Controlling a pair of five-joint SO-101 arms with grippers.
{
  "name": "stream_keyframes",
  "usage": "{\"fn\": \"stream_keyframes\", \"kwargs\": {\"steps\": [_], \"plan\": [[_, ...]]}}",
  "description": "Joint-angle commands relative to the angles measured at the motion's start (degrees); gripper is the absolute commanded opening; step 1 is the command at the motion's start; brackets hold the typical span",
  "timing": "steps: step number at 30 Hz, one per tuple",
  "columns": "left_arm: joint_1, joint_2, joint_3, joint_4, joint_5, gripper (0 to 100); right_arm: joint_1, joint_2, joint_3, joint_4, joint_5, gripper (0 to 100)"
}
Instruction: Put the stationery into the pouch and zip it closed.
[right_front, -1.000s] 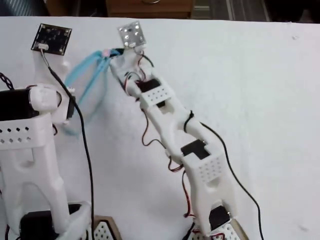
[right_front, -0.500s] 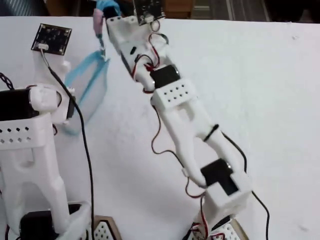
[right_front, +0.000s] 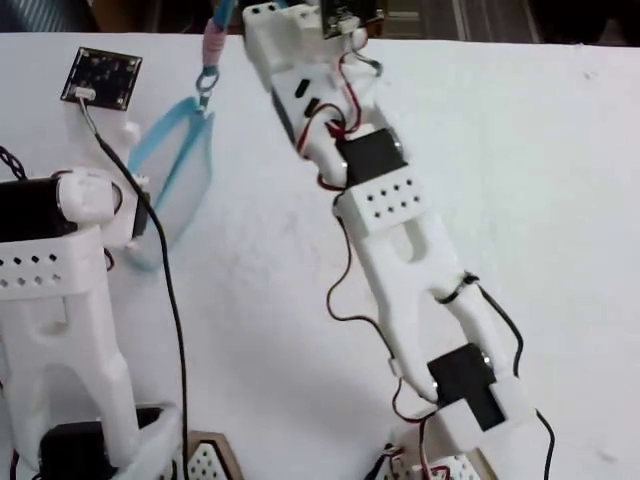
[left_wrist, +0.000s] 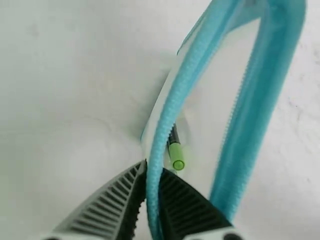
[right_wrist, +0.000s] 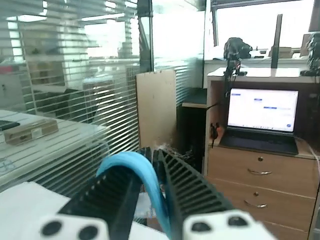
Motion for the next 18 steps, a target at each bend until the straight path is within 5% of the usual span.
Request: {"fn": "stream_keyframes", "kwargs": {"steps": [1, 18], "plan": [[-0.5, -0.1, -0.7, 0.0, -0.2, 2, 1.7, -5.5, -2.9, -0.3, 0.1, 1.7], [-0.5, -0.2, -1.3, 0.1, 2.4, 7, -4.2, -9.5, -6.2, -6.8, 0.3, 1.7]]}}
